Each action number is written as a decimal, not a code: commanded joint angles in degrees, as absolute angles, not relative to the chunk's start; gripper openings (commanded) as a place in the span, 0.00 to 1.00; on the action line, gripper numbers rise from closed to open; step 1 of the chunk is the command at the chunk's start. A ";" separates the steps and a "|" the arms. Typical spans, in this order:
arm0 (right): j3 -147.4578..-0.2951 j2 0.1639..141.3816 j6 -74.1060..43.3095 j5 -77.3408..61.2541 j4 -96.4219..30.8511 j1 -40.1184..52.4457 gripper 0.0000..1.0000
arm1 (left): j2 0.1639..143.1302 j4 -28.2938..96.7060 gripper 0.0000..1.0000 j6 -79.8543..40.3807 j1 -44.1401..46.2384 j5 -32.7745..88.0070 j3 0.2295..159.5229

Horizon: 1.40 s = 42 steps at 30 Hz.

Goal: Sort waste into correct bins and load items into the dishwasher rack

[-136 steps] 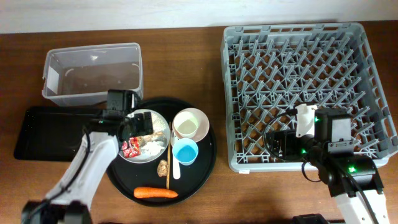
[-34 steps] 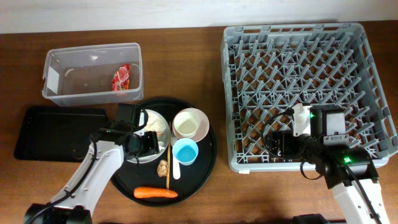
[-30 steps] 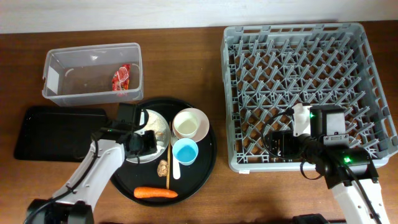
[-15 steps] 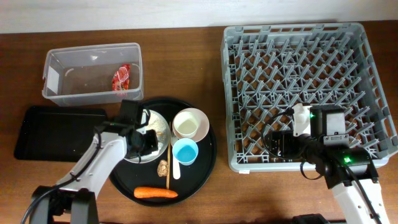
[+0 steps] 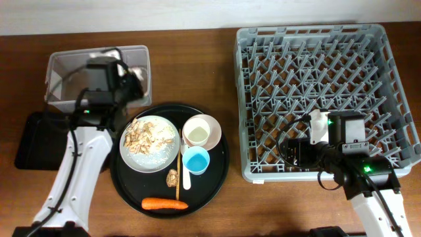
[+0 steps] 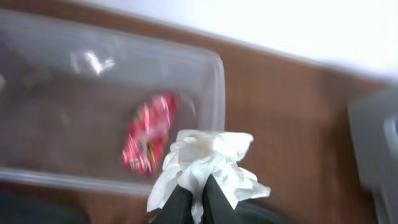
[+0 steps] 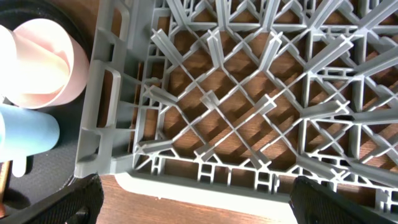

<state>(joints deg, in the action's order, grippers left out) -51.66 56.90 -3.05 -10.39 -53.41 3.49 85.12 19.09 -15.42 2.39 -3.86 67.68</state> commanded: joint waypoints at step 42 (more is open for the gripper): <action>-52.56 56.90 -3.49 -11.81 -54.13 3.68 0.99 | 86.24 48.56 0.74 -12.67 15.44 9.28 68.42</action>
